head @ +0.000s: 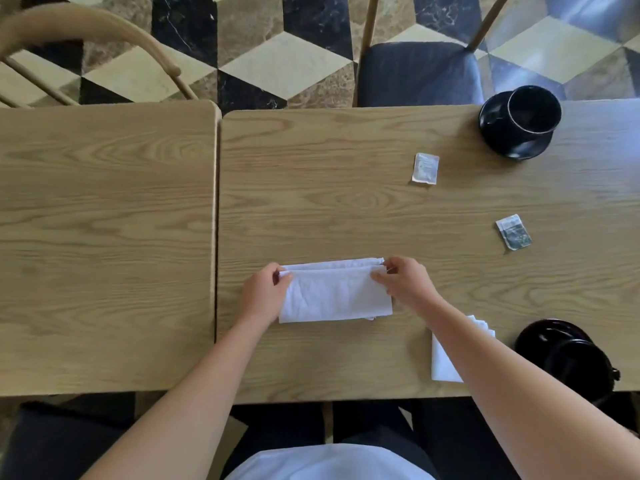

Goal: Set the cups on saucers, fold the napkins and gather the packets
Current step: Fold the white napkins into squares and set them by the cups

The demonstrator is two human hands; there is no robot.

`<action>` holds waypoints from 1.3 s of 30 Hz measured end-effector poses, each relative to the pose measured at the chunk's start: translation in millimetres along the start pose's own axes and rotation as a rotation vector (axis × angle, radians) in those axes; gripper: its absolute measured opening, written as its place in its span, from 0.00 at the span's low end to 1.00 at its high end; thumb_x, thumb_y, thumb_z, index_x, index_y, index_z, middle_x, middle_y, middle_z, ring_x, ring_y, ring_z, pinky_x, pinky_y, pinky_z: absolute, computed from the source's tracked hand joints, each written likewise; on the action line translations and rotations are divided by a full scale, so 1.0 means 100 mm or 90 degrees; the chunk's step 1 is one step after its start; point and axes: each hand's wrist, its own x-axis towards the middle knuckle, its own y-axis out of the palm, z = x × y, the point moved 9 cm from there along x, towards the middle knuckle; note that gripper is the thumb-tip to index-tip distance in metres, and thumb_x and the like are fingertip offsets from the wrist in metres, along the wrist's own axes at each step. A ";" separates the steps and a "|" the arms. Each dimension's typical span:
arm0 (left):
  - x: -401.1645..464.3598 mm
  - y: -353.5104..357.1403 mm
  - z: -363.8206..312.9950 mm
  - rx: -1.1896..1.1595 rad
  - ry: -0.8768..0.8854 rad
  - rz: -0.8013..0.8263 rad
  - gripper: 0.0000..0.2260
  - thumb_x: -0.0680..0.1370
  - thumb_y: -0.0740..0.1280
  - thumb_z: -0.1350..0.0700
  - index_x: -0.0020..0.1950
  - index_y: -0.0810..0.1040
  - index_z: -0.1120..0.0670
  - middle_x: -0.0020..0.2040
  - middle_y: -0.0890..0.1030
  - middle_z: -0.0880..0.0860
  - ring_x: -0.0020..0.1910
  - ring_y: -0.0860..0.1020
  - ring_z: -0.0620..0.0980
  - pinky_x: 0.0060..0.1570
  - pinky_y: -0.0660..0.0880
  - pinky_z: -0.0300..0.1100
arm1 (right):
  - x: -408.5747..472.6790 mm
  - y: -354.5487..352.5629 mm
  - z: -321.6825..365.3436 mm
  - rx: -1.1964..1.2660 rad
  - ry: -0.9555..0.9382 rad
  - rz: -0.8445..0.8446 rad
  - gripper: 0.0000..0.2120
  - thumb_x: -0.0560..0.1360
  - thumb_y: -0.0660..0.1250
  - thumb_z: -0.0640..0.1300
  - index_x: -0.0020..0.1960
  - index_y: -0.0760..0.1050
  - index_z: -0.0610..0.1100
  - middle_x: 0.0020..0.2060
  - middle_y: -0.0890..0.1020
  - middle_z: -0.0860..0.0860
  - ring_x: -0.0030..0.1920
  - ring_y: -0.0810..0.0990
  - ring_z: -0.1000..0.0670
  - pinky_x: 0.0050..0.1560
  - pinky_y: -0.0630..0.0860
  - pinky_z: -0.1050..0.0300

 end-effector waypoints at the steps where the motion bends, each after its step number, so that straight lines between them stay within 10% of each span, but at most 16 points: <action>1: 0.01 0.01 0.01 0.002 -0.004 -0.003 0.05 0.80 0.68 0.53 0.46 0.78 0.54 0.33 0.75 0.47 0.35 0.72 0.51 0.35 0.66 0.45 | 0.01 0.00 -0.01 0.002 0.000 -0.005 0.09 0.72 0.68 0.47 0.40 0.78 0.41 0.32 0.80 0.50 0.33 0.77 0.50 0.32 0.71 0.58; 10: 0.04 0.01 -0.07 -0.048 0.044 -0.033 0.10 0.81 0.66 0.54 0.42 0.72 0.56 0.34 0.73 0.50 0.34 0.70 0.51 0.34 0.65 0.45 | 0.02 -0.03 0.02 -0.040 -0.023 -0.064 0.08 0.74 0.66 0.49 0.40 0.73 0.46 0.35 0.78 0.52 0.37 0.75 0.49 0.33 0.69 0.55; 14: -0.08 -0.09 -0.16 0.042 0.053 -0.163 0.09 0.78 0.68 0.58 0.56 0.74 0.59 0.54 0.76 0.58 0.51 0.75 0.59 0.46 0.73 0.51 | -0.12 -0.06 0.16 -0.226 -0.076 -0.166 0.13 0.77 0.65 0.52 0.55 0.74 0.44 0.53 0.77 0.47 0.54 0.75 0.42 0.50 0.72 0.48; 18: -0.46 -0.04 -0.45 0.117 0.291 -0.310 0.20 0.76 0.65 0.67 0.67 0.70 0.65 0.69 0.71 0.65 0.69 0.70 0.65 0.67 0.69 0.57 | -0.45 0.14 0.59 -0.321 -0.312 -0.307 0.23 0.78 0.64 0.51 0.68 0.72 0.40 0.71 0.72 0.43 0.72 0.68 0.40 0.70 0.64 0.42; 27: -0.31 0.71 -0.46 0.243 0.501 -0.128 0.23 0.81 0.62 0.64 0.76 0.67 0.66 0.78 0.65 0.64 0.79 0.61 0.62 0.76 0.62 0.58 | -0.27 1.03 0.67 -0.326 -0.471 -0.207 0.27 0.82 0.65 0.44 0.77 0.65 0.37 0.78 0.64 0.41 0.79 0.59 0.42 0.77 0.58 0.37; 39: -0.13 0.95 -0.29 0.481 0.495 -0.102 0.29 0.84 0.47 0.49 0.82 0.51 0.62 0.83 0.51 0.60 0.83 0.48 0.57 0.81 0.48 0.54 | -0.10 0.99 0.42 -0.367 -0.482 -0.203 0.27 0.84 0.51 0.50 0.82 0.56 0.46 0.81 0.57 0.44 0.82 0.50 0.45 0.80 0.48 0.40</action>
